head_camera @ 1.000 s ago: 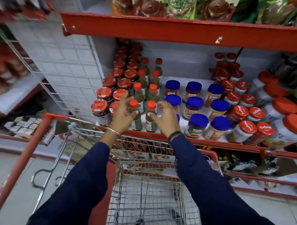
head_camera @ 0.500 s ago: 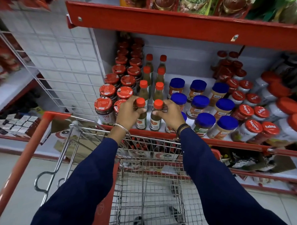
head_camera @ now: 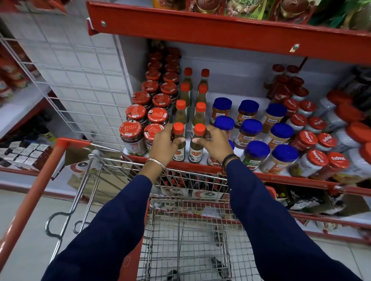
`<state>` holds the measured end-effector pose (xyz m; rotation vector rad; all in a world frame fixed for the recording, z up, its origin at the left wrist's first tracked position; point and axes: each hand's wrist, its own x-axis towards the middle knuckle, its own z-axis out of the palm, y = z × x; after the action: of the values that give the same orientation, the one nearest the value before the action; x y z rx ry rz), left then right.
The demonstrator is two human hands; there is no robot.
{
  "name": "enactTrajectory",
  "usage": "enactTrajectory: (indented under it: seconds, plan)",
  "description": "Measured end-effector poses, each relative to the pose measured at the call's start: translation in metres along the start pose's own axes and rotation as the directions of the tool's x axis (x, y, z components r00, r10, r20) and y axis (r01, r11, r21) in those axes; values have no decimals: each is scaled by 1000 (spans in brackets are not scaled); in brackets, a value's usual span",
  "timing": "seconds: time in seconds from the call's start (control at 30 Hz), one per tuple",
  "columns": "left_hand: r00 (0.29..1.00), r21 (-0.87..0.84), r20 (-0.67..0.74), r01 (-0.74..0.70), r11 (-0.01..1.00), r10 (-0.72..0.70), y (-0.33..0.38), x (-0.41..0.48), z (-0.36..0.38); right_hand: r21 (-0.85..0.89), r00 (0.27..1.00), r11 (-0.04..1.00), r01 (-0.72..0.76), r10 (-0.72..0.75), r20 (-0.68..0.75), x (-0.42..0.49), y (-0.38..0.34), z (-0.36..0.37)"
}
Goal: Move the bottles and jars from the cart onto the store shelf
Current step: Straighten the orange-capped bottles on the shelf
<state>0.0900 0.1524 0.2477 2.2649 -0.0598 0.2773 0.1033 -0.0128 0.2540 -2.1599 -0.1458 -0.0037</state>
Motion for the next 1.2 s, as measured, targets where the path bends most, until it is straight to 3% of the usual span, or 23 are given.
enactTrajectory:
  seconds: [0.5,0.77,0.9,0.97,1.1,1.2]
  plan:
    - [1000,79,19,4,997,-5,1,4,-6,-27,1000,1000,0,0,7,-5,-2,1]
    - [998,-122,-24,47,991,-50,-4,-12,2,23,999,999,-41,41,-12,-12,-1,1]
    - [970,-171,-241,-80,982,37,7,-50,15,150,982,989,12,16,-187,-48,5,-8]
    - [956,-173,-275,-149,974,98,18,-71,27,221,945,975,34,41,-326,-74,19,-14]
    - [986,-295,-31,-164,941,162,39,-97,68,397,826,917,-39,254,-504,-117,68,-24]
    - [976,-473,200,25,881,80,57,-108,109,483,794,869,-106,367,-485,-126,98,-43]
